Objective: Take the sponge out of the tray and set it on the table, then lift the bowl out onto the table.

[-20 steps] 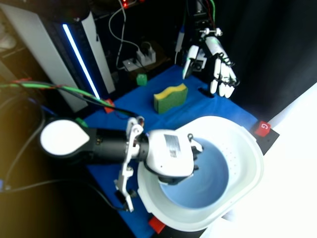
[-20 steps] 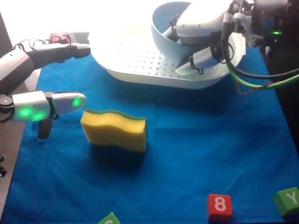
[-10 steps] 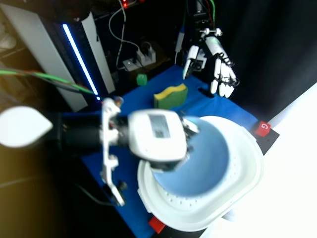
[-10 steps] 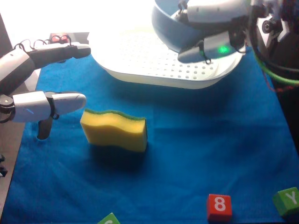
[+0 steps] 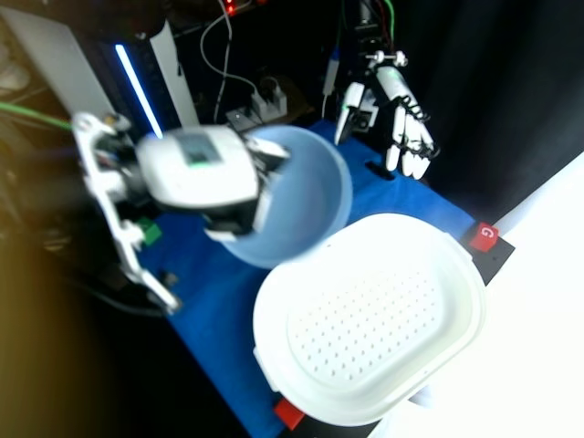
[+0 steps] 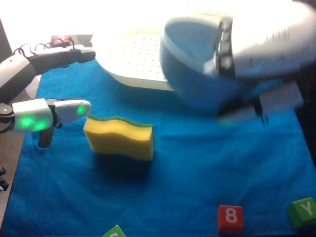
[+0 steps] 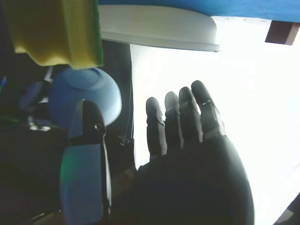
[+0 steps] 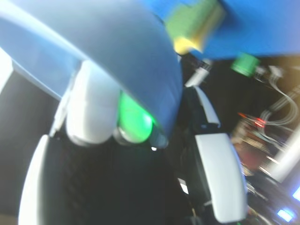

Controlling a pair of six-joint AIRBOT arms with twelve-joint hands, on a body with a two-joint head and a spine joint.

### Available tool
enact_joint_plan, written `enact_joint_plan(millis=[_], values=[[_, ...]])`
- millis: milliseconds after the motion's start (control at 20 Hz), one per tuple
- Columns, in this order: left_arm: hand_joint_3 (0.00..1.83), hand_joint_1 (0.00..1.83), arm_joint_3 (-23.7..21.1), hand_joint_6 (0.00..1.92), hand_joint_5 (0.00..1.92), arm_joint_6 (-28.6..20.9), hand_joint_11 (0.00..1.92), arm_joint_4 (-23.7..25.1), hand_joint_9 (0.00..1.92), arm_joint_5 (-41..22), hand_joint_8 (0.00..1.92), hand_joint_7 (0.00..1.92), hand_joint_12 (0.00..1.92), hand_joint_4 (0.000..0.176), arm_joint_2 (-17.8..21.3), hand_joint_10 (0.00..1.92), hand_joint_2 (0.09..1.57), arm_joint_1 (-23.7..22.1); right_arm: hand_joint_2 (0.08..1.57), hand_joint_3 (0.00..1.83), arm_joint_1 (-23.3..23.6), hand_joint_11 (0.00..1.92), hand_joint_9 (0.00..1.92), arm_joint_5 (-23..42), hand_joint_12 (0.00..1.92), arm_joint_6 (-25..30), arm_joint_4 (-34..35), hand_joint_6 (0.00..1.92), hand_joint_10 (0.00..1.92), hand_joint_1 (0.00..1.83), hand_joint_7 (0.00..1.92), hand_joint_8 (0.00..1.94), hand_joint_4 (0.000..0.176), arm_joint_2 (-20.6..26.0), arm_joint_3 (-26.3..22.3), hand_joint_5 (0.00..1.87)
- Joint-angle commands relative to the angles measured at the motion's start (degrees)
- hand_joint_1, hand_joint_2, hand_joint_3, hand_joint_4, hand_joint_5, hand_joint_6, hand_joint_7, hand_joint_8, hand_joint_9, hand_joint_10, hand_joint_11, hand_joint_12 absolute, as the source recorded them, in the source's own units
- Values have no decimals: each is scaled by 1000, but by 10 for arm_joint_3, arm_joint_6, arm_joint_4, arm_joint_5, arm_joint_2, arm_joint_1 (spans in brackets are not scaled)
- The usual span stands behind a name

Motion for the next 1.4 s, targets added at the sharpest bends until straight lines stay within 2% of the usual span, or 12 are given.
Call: enact_joint_plan(millis=[0,350,500,550,650,700,1000,1100,1150,1200,1250,1350], values=[[3,769,-1,0,452,-5,0,-10,256,-73,1,324,775,48,5,2,1067,-4,1477,0,-4,1660,1643,26,1921,0,40,1861,1921,872,1420,1941,0,-1,-5,500],[4,766,-2,3,451,-5,0,-10,256,-73,1,322,784,65,5,2,1084,-4,1534,11,-68,1576,1574,20,1921,83,-8,1920,1862,619,1371,1905,0,-87,83,540],[0,779,-2,3,464,-5,0,-10,263,-73,1,330,804,64,6,2,1073,-3,1511,1,-68,1474,1422,19,1921,85,-11,1383,1878,183,1164,1765,0,-88,84,579],[0,790,-2,4,466,-5,0,-10,262,-73,0,329,803,57,6,1,1073,-3,1443,0,-69,986,978,19,1805,86,-11,917,1614,36,830,1394,0,-87,80,452],[0,772,-2,1,460,-5,0,-10,267,-74,2,335,826,41,6,2,1065,-3,1285,0,-69,206,423,22,1044,86,-3,162,390,0,398,227,0,-83,65,347],[0,771,-2,2,465,-5,0,-10,271,-75,4,340,832,39,6,3,1061,-2,1243,0,-69,65,387,32,945,86,17,45,164,32,376,66,7,-72,59,345],[1,795,-2,0,448,-5,0,-14,248,-81,0,318,760,47,7,0,1073,1,1029,0,-82,0,0,62,6,69,152,0,0,23,0,0,173,-29,59,1],[0,792,-2,3,461,-5,0,-14,266,-81,4,337,800,41,7,4,1069,2,1010,0,-118,0,0,93,0,18,272,0,0,0,0,0,29,-5,59,0],[0,789,-3,1,461,-5,0,-15,261,-83,1,335,783,47,8,1,1061,3,1019,0,-134,0,0,117,0,-1,323,0,0,82,0,0,147,5,59,0],[0,789,-4,1,461,-5,0,-17,261,-86,1,335,783,47,9,1,1061,5,1019,0,-151,0,0,140,0,-17,373,0,0,82,0,0,147,15,59,0],[0,802,-5,2,469,-5,0,-19,271,-89,3,347,807,36,10,3,1053,6,991,0,-159,0,0,150,0,-26,397,0,0,16,0,0,14,20,59,0],[0,780,-8,1,472,-5,0,-22,290,-102,4,366,880,39,12,5,1047,11,989,0,-197,0,0,197,0,-40,481,0,0,0,0,0,0,33,59,0]])
